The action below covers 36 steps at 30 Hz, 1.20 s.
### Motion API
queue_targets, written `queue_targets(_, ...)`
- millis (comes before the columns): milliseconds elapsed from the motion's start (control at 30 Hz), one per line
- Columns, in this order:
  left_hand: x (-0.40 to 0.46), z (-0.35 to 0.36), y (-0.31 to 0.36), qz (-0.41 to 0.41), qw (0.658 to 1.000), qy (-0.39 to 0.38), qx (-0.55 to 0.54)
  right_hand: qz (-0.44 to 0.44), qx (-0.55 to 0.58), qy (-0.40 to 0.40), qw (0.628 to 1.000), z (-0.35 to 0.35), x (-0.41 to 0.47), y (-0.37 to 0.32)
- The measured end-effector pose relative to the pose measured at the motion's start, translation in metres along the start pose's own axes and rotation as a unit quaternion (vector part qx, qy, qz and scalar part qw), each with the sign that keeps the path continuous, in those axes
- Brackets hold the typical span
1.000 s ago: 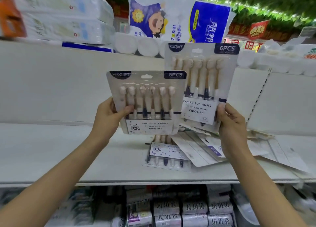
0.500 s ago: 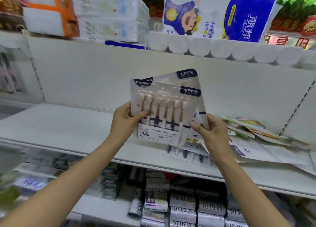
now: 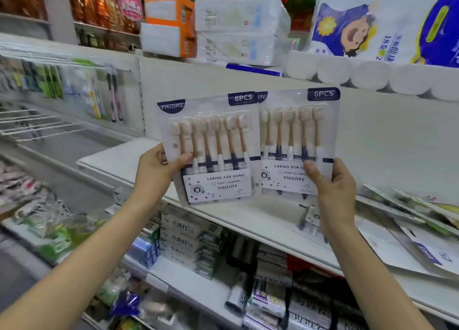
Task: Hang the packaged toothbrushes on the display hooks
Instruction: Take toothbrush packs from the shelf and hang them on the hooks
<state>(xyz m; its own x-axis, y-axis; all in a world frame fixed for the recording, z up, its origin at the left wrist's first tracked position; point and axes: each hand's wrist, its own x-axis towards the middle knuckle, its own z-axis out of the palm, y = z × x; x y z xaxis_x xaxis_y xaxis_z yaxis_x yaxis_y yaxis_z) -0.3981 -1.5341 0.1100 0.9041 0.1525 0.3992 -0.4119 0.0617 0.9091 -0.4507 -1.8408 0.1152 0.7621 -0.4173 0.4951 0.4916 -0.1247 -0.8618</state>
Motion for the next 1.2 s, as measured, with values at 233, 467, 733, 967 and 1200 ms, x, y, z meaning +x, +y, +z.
queue_targets(233,-0.001,-0.100,0.006,-0.012,0.999,0.046,0.016,0.009,0.059,-0.061,0.996,0.095,-0.011,0.010)
queue_targets(467,0.014,-0.221,0.003,-0.010,0.995,0.081,0.051,0.029,0.058,-0.096,0.993,0.215,-0.041,0.015)
queue_targets(733,0.032,-0.357,-0.001,-0.015,0.991,0.097,0.091,0.047,0.048,-0.170,0.983,0.356,-0.091,0.020)
queue_targets(967,0.034,-0.464,-0.002,-0.015,0.982,0.120,0.142,0.086,0.068,-0.231,0.967,0.465,-0.138,0.027)
queue_targets(1200,0.023,-0.555,-0.006,-0.041,0.974,0.165,0.150,0.108,0.099,-0.282,0.948,0.563,-0.175,0.037)
